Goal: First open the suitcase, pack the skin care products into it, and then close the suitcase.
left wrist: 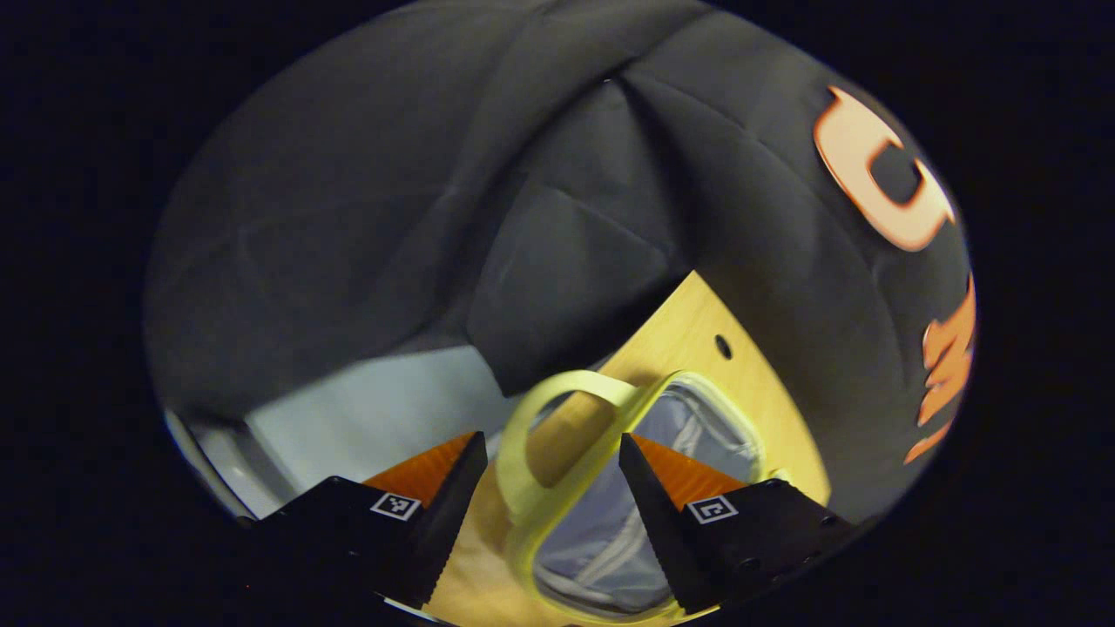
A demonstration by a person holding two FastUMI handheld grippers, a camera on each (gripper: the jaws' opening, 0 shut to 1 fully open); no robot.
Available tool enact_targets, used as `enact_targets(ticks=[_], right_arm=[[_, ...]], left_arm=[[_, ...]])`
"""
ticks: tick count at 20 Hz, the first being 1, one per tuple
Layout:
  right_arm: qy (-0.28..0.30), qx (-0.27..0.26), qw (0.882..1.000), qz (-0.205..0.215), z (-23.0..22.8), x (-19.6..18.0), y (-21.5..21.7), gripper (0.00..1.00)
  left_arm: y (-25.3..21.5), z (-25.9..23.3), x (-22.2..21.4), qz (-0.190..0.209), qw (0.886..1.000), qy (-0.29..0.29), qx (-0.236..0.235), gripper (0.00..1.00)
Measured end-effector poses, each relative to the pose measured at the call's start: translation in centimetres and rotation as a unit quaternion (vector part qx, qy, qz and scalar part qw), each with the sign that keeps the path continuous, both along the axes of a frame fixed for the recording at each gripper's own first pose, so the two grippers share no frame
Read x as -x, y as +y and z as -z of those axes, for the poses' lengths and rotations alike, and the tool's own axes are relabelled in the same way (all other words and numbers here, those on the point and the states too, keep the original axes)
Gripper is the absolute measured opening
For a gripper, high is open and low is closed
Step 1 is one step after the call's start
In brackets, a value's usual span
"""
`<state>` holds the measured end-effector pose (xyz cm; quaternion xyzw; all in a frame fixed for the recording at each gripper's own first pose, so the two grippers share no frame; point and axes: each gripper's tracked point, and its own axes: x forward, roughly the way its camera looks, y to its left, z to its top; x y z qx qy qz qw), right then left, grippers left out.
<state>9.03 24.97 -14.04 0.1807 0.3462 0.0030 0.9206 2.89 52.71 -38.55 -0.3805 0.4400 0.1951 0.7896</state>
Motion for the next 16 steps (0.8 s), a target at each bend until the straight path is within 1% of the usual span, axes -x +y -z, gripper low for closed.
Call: enact_targets(ticks=[2,5,6,8,9,10,12,15,16], right_arm=[[0.000,0.018,1.000,0.010,-0.5,0.6,-1.7,0.91],[-0.007,0.024,0.999,0.021,-1.6,1.0,-3.0,0.92],[-0.009,0.029,0.999,0.023,-1.7,1.1,-3.4,0.92],[-0.011,0.036,0.999,0.018,-2.0,1.4,-3.5,0.93],[-0.010,0.035,0.999,0.014,-2.0,1.6,-3.3,0.93],[-0.009,0.034,0.999,0.008,-2.1,1.7,-3.0,0.93],[-0.013,0.036,0.999,0.002,-2.2,1.9,-3.0,0.94],[-0.015,0.045,0.999,-0.006,-2.3,2.6,-3.6,0.94],[-0.017,0.048,0.999,-0.005,-2.4,2.9,-4.2,0.94]], left_arm=[[0.1,1.1,0.1,-0.009,1.000,0.006,0.011,0.95],[0.0,1.5,-0.8,-0.011,0.999,-0.002,0.035,0.94],[0.0,1.9,-0.9,-0.009,0.999,-0.005,0.039,0.92],[-0.1,2.3,-1.2,-0.006,0.998,-0.015,0.054,0.89],[-0.3,2.4,-1.4,-0.011,0.997,-0.021,0.073,0.90],[-0.3,2.5,-1.3,-0.027,0.995,-0.027,0.098,0.90],[-0.4,2.7,-1.3,-0.064,0.985,-0.032,0.155,0.88],[-0.3,2.8,-0.9,-0.099,0.974,-0.046,0.197,0.87],[0.0,2.9,-1.0,-0.123,0.970,-0.054,0.204,0.87]])
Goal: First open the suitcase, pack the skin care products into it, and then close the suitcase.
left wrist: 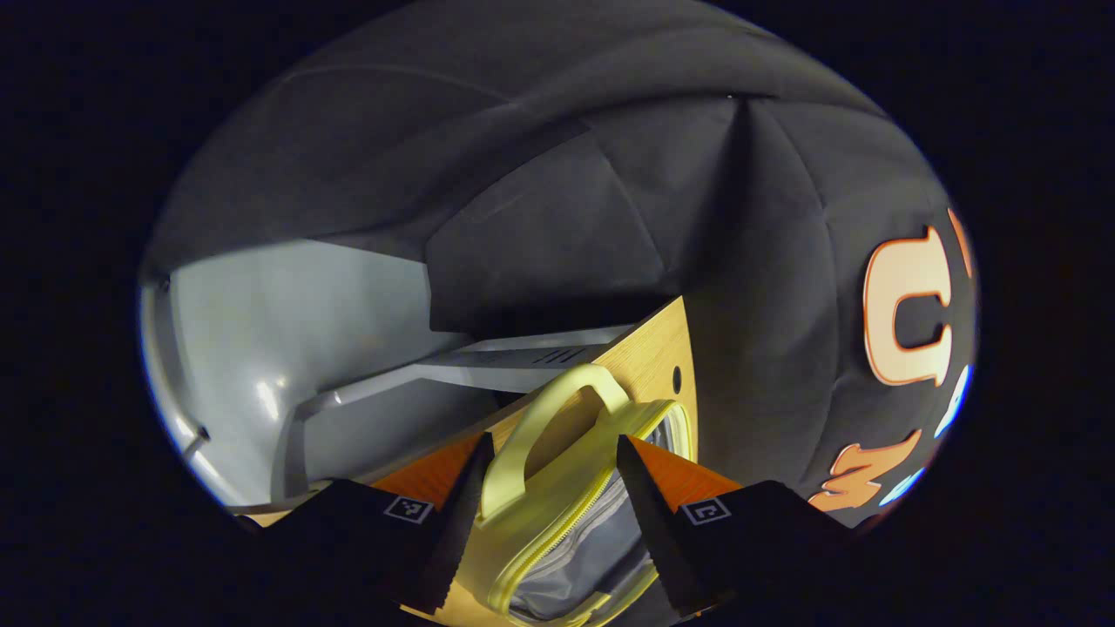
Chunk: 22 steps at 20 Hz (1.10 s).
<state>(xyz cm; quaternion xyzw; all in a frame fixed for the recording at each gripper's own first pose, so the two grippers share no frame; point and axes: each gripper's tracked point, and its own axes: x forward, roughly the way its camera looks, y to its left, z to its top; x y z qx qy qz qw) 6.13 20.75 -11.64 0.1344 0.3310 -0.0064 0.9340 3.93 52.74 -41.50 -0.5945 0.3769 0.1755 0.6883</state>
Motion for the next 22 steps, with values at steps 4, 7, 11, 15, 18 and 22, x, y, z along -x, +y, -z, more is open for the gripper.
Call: enact_targets(ticks=[4,7,11,15,18,22], right_arm=[[0.002,-0.009,1.000,0.010,0.4,0.7,-1.4,0.94],[-0.001,-0.014,1.000,0.013,0.1,0.8,-2.4,0.94],[-0.008,-0.016,1.000,0.007,-0.1,0.9,-3.1,0.94],[-0.016,0.000,1.000,0.006,0.1,0.7,-4.6,0.94],[-0.030,0.006,1.000,0.003,-0.4,0.4,-5.4,0.94],[-0.048,0.007,0.999,-0.005,-1.1,-0.3,-6.0,0.95]], left_arm=[[0.6,0.9,2.1,-0.063,0.996,0.025,0.049,0.31],[1.0,-2.0,5.9,-0.040,0.999,0.024,0.001,0.23],[0.9,-3.2,2.1,0.007,0.997,-0.031,-0.065,0.14],[-0.2,-6.9,0.9,0.039,0.990,-0.066,-0.115,0.14],[-1.2,-9.8,0.1,0.064,0.981,-0.090,-0.157,0.14],[-3.3,-15.0,-0.9,0.108,0.963,-0.139,-0.204,0.13]])
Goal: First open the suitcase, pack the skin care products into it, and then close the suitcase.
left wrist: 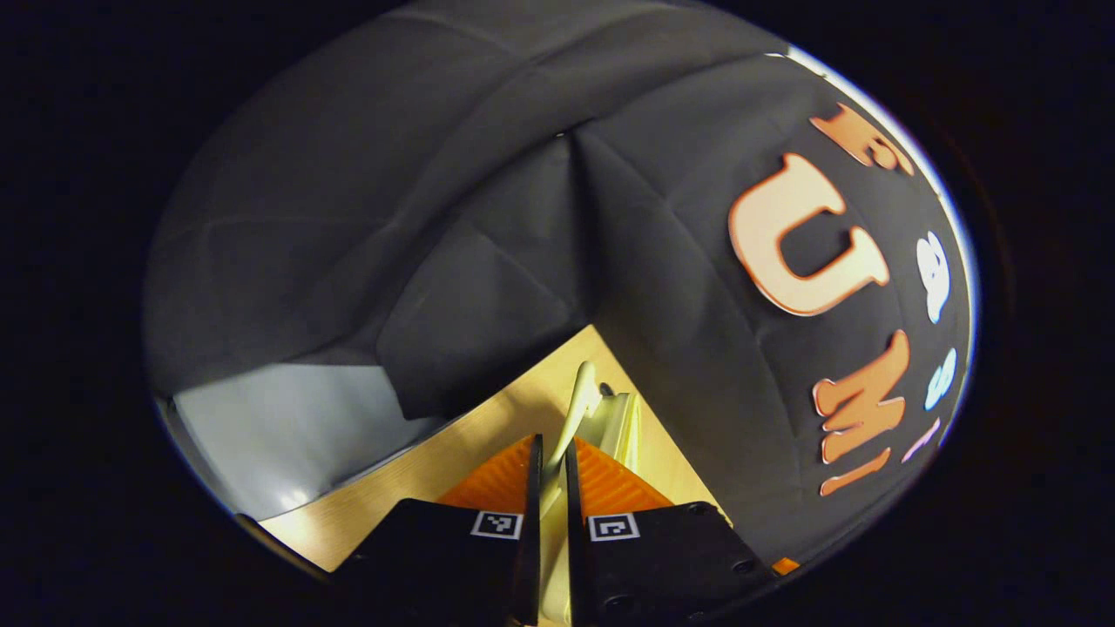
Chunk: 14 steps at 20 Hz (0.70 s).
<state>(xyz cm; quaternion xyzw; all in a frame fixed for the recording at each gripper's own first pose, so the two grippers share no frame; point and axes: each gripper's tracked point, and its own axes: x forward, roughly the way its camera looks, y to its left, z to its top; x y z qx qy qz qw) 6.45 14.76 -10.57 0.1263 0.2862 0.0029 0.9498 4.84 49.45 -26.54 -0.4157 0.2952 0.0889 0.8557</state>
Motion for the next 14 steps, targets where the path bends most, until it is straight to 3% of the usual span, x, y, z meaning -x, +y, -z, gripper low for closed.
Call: enact_targets(ticks=[4,8,14], right_arm=[[-0.016,0.008,1.000,0.007,-0.3,-0.7,-1.6,0.96],[-0.045,0.028,0.999,0.005,-0.9,-1.2,-3.5,0.96],[-0.056,0.051,0.997,-0.007,-0.7,-1.0,-6.7,0.95]], left_arm=[[-3.8,-5.1,-0.9,0.048,0.997,-0.043,-0.047,0.13],[-8.9,-9.4,-1.4,0.101,0.986,-0.061,-0.118,0.13],[-15.5,-13.9,-0.7,0.127,0.979,-0.083,-0.137,0.13]])
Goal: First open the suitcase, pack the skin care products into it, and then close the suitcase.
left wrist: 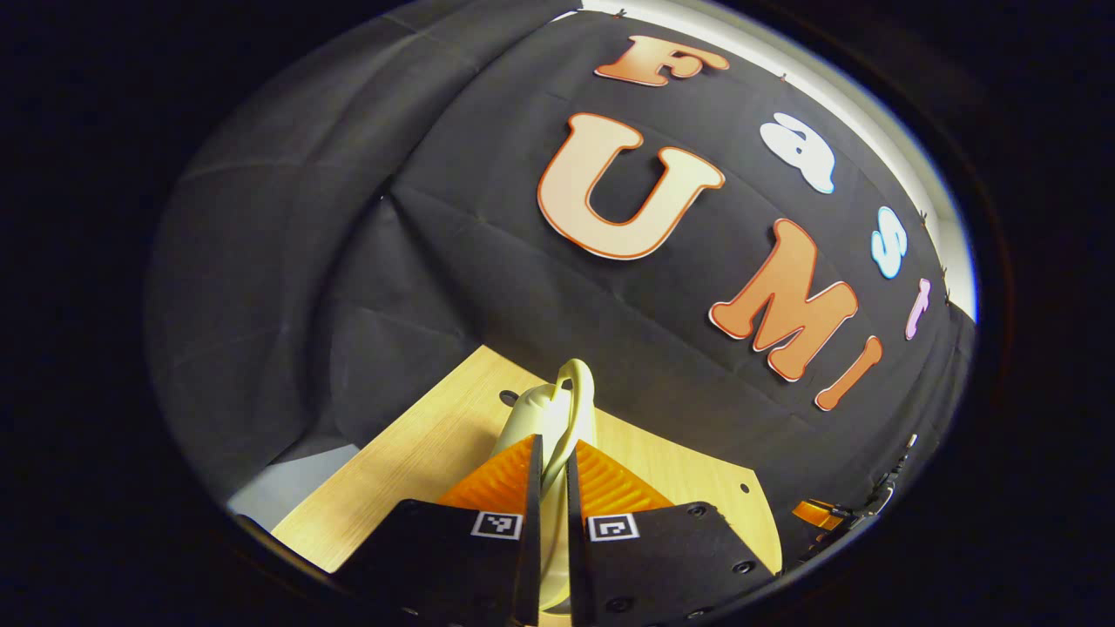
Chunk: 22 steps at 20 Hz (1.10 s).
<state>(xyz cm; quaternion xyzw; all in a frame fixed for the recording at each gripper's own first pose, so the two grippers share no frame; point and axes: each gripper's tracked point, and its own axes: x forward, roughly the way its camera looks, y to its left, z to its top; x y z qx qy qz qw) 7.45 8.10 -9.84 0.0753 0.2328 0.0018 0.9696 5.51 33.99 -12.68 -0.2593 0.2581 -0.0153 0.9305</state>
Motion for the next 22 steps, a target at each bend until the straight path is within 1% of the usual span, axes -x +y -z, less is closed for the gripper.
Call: enact_targets(ticks=[2,3,4,6,8,11,15,18,20,22], right_arm=[[-0.001,0.010,1.000,-0.002,0.4,0.3,-1.2,0.95],[-0.001,0.015,1.000,-0.003,0.5,0.5,-1.8,0.95],[-0.002,0.019,1.000,-0.003,0.6,0.6,-2.4,0.95],[-0.012,0.022,1.000,-0.002,0.2,0.8,-3.5,0.95],[-0.017,0.025,1.000,-0.004,0.1,1.0,-4.4,0.95],[-0.015,0.031,0.999,-0.010,0.6,1.2,-5.6,0.95],[-0.019,0.035,0.999,-0.022,0.7,1.6,-6.8,0.95],[-0.023,0.039,0.999,-0.028,0.9,1.8,-7.9,0.95],[-0.023,0.037,0.999,-0.027,1.0,2.2,-8.6,0.95],[-0.021,0.029,0.999,-0.026,1.3,2.5,-9.0,0.95]], left_arm=[[-2.6,-0.7,-0.1,0.013,1.000,-0.005,-0.009,0.13],[-3.8,-1.1,-0.1,0.017,1.000,-0.007,-0.015,0.11],[-5.2,-1.2,-0.5,0.024,1.000,-0.007,-0.019,0.13],[-7.5,-1.7,-0.3,0.034,0.999,-0.011,-0.029,0.13],[-9.9,-1.8,0.1,0.044,0.998,-0.010,-0.053,0.13],[-14.1,-1.5,0.4,0.064,0.996,-0.011,-0.065,0.13],[-19.5,-0.1,1.3,0.091,0.993,-0.004,-0.077,0.14],[-21.8,0.9,1.7,0.092,0.991,0.000,-0.096,0.13],[-23.4,1.7,2.2,0.091,0.992,0.004,-0.088,0.14],[-25.4,2.8,2.9,0.102,0.991,0.012,-0.086,0.14]])
